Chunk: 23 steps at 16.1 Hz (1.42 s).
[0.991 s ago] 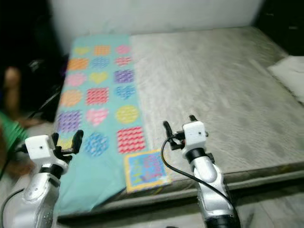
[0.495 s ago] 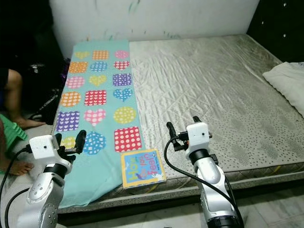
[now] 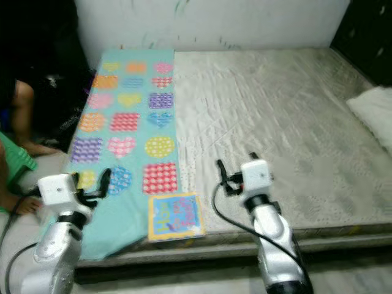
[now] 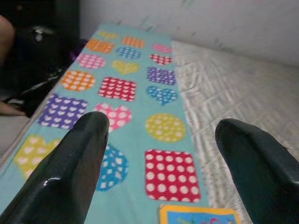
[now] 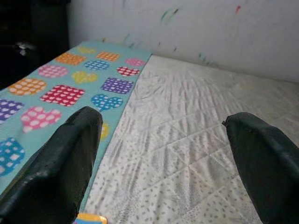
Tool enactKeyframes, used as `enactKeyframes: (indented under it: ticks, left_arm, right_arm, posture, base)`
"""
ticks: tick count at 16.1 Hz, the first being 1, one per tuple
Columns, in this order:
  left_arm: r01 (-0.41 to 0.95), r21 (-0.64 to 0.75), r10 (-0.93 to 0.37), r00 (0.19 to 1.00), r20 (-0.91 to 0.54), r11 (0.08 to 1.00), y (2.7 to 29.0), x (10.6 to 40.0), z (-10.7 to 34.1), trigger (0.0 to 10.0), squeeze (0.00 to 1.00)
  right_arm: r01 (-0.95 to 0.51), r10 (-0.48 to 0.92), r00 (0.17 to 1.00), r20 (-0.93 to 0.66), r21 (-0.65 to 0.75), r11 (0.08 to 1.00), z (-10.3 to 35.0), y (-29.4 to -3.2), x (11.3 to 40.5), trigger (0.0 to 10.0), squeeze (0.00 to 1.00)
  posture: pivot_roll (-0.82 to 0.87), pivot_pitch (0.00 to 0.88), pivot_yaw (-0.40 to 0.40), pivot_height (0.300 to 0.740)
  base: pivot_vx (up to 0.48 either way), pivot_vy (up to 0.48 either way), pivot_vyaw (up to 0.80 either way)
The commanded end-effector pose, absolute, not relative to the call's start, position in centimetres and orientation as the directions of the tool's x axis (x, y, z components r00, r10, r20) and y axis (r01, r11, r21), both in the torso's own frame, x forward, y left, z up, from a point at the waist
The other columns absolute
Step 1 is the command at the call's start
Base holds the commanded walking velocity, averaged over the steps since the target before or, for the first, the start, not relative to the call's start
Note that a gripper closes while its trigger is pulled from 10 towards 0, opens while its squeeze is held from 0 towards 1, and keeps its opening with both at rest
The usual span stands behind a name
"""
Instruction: Clean up the room
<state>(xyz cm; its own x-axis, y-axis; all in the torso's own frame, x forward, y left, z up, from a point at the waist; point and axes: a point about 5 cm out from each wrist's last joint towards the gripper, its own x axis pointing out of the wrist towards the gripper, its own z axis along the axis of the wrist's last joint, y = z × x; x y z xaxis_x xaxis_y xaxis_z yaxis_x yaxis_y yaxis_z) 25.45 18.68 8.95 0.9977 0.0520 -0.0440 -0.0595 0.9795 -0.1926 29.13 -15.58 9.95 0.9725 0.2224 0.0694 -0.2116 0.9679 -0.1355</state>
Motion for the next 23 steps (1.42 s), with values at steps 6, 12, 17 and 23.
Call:
enactKeyframes:
  ticks: [6,12,17,23]
  left_arm:
    - [-0.055,-0.199,0.045,0.998,-0.055,0.979,18.45,25.38,8.66,10.0,0.0]
    - [-0.018,-0.211,0.011,0.999,-0.03,0.977,18.08,25.41,8.98,10.0,0.0]
    - [-0.001,-0.208,-0.003,1.0,-0.018,0.978,18.04,25.43,9.18,10.0,0.0]
    - [0.011,-0.206,-0.014,1.0,-0.015,0.978,17.91,25.44,9.16,10.0,0.0]
  right_arm:
    - [-0.209,0.222,0.972,0.071,-0.151,0.966,10.06,-16.0,29.12,10.0,0.0]
    - [-0.207,0.219,0.973,0.072,-0.15,0.967,10.01,-15.97,29.13,10.0,0.0]
    - [-0.209,0.221,0.973,0.072,-0.15,0.966,10.01,-15.87,29.15,10.0,0.0]
    - [-0.207,0.22,0.973,0.073,-0.155,0.966,10.01,-15.92,29.12,10.0,0.0]
  posture:
    - [-0.13,0.085,0.009,0.74]
    - [-0.13,0.085,0.012,0.74]
    - [-0.13,0.086,0.015,0.74]
    - [-0.13,0.086,0.015,0.74]
  base:
    - [0.0,-0.166,0.0]
    - [0.0,0.0,0.0]
    - [0.051,0.0,0.0]
    - [0.296,0.0,0.0]
